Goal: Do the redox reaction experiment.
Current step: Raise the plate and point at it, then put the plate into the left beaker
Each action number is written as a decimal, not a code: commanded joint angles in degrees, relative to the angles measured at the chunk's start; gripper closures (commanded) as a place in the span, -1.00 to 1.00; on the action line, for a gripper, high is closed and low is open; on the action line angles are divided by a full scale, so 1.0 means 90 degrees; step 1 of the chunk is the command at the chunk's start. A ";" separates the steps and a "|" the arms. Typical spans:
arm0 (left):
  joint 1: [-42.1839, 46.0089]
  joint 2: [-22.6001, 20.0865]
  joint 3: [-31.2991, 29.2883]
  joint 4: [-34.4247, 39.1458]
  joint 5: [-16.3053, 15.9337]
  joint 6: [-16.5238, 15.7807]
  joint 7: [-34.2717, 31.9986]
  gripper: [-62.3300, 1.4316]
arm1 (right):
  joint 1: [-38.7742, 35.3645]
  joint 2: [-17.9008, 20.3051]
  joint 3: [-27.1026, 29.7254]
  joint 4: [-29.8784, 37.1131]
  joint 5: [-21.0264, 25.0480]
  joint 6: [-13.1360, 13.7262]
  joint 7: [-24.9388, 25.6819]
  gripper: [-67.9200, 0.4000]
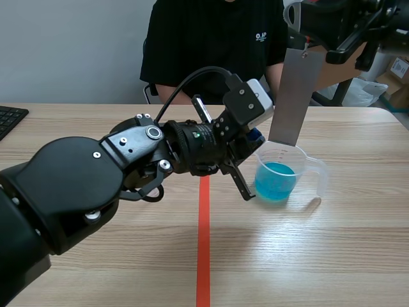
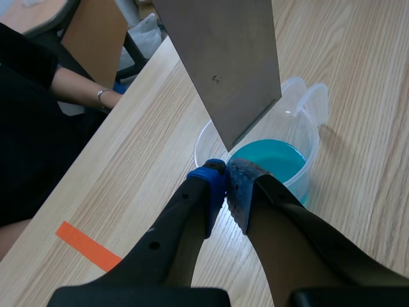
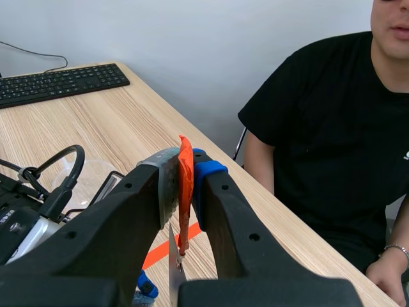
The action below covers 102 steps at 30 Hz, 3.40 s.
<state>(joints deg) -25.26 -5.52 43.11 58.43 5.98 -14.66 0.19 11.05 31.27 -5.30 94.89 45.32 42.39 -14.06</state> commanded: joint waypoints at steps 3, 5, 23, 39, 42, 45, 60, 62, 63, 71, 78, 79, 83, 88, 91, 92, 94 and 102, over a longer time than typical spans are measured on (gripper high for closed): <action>-0.0070 0.0078 0.0005 0.0126 -0.0066 0.0090 -0.0066 0.82 | 0.0114 0.0085 0.0100 0.0114 0.0087 0.0036 0.0095 0.94; -0.0070 0.0075 0.0005 0.0126 -0.0066 0.0185 -0.0066 0.82 | 0.0114 0.0085 0.0100 0.0114 0.0087 0.0036 0.0095 0.94; -0.0070 0.0078 0.0005 0.0126 -0.0066 0.0182 -0.0068 0.82 | 0.0114 0.0085 0.0100 0.0114 0.0087 0.0036 0.0095 0.94; -0.0058 -0.0056 0.0005 0.0126 -0.0068 0.0170 -0.0146 0.82 | 0.0114 0.0085 0.0100 0.0114 0.0087 0.0036 0.0097 0.94; 0.0000 -0.0325 0.0005 0.0146 -0.0078 0.0168 -0.0255 0.82 | 0.0114 0.0085 0.0100 0.0114 0.0087 0.0036 0.0097 0.94; 0.0177 -0.0782 -0.0044 0.0342 -0.0216 0.0172 -0.0221 0.82 | 0.0114 0.0085 0.0100 0.0114 0.0085 0.0036 0.0097 0.94; 0.3298 -0.4245 -0.2205 0.3196 -0.2081 0.0342 -0.0189 0.82 | 0.0114 0.0085 0.0100 0.0114 0.0085 0.0036 0.0097 0.94; 0.3980 -0.4466 -0.2696 0.3330 -0.2098 0.0396 -0.0236 0.82 | 0.0114 0.0085 0.0100 0.0114 0.0085 0.0036 0.0097 0.94; 0.4342 -0.4549 -0.2941 0.3371 -0.2101 0.0396 -0.0243 0.82 | 0.0114 0.0085 0.0100 0.0114 0.0085 0.0036 0.0097 0.94; 0.7033 -0.4600 -0.4578 0.3427 -0.2237 0.0731 -0.0432 0.82 | 0.0148 0.0085 0.0100 0.0114 0.0036 0.0036 0.0097 0.94; 0.8587 -0.3978 -0.5549 0.3427 -0.2293 0.1243 -0.0427 0.82 | 0.0165 0.0085 0.0100 0.0114 0.0015 0.0036 0.0095 0.94; 0.8743 -0.3866 -0.5622 0.3427 -0.2300 0.1275 -0.0425 0.82 | 0.0168 0.0085 0.0100 0.0114 0.0015 0.0036 0.0095 0.94; 0.9226 -0.3373 -0.5736 0.3424 -0.2433 0.1401 -0.0425 0.82 | 0.0243 0.0083 0.0092 0.0114 0.0015 0.0036 0.0073 0.94; 0.9549 -0.2737 -0.5734 0.3419 -0.2433 0.1406 -0.0345 0.82 | 0.0374 0.0049 0.0083 0.0114 0.0007 0.0036 0.0022 0.94; 0.9634 -0.2409 -0.5734 0.3393 -0.2431 0.1406 -0.0301 0.82 | 0.0435 -0.0007 0.0083 0.0114 -0.0010 0.0036 0.0000 0.94; 0.9634 -0.2314 -0.5734 0.3366 -0.2431 0.1406 -0.0284 0.82 | 0.0464 -0.0053 0.0083 0.0112 -0.0012 0.0036 -0.0058 0.94; 0.9632 -0.2147 -0.5734 0.3325 -0.2431 0.1404 -0.0282 0.82 | 0.0549 -0.0168 0.0083 0.0112 -0.0010 0.0036 -0.0199 0.94; 0.9593 -0.1753 -0.5731 0.3322 -0.2431 0.1377 -0.0277 0.82 | 0.0913 -0.0682 -0.0056 0.0112 -0.0175 0.0036 -0.0602 0.94</action>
<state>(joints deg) 61.23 -21.15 -8.75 87.74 -15.53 -2.13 -1.76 17.15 24.97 -5.41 94.89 43.48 42.39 -20.25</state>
